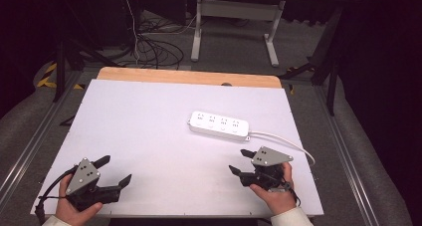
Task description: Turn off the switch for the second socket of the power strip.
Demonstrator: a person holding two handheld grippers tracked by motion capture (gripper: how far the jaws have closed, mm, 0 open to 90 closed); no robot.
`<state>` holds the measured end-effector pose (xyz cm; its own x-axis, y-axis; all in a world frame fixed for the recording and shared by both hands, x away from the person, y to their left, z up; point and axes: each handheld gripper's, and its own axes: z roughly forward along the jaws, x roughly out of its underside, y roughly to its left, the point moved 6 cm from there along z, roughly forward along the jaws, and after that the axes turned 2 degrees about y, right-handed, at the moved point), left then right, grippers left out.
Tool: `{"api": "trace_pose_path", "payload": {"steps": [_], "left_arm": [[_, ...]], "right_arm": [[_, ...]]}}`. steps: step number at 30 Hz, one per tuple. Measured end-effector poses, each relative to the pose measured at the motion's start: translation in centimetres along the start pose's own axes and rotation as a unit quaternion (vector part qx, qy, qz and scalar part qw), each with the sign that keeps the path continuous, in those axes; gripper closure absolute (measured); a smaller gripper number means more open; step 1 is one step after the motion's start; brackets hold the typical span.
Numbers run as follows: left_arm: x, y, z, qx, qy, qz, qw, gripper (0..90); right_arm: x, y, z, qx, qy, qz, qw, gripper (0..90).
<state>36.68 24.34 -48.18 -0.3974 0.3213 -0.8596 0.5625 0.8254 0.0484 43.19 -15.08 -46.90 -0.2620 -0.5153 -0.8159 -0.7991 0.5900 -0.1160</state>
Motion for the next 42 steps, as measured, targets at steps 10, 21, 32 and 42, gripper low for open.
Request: {"api": "trace_pose_path", "payload": {"steps": [10,21,32,42], "left_arm": [[0.1,0.1,0.0,-0.008,0.004,0.002,1.0,13.7],[0.3,0.3,-0.4,-0.016,0.004,-0.001,0.9999,14.0],[0.3,0.3,-0.5,-0.02,0.002,-0.001,0.9998,14.5],[0.2,0.3,-0.5,-0.021,-0.001,-0.002,0.9998,14.7]], "right_arm": [[-2.4,-0.9,0.6,-0.034,0.035,-0.003,0.9988,41.8],[-5.8,-2.2,1.1,-0.033,0.036,-0.024,0.9985,47.6],[-7.8,-4.0,2.0,-0.031,0.042,-0.017,0.9985,49.7],[-9.0,-5.7,3.3,-0.023,0.045,-0.015,0.9986,51.1]]}}
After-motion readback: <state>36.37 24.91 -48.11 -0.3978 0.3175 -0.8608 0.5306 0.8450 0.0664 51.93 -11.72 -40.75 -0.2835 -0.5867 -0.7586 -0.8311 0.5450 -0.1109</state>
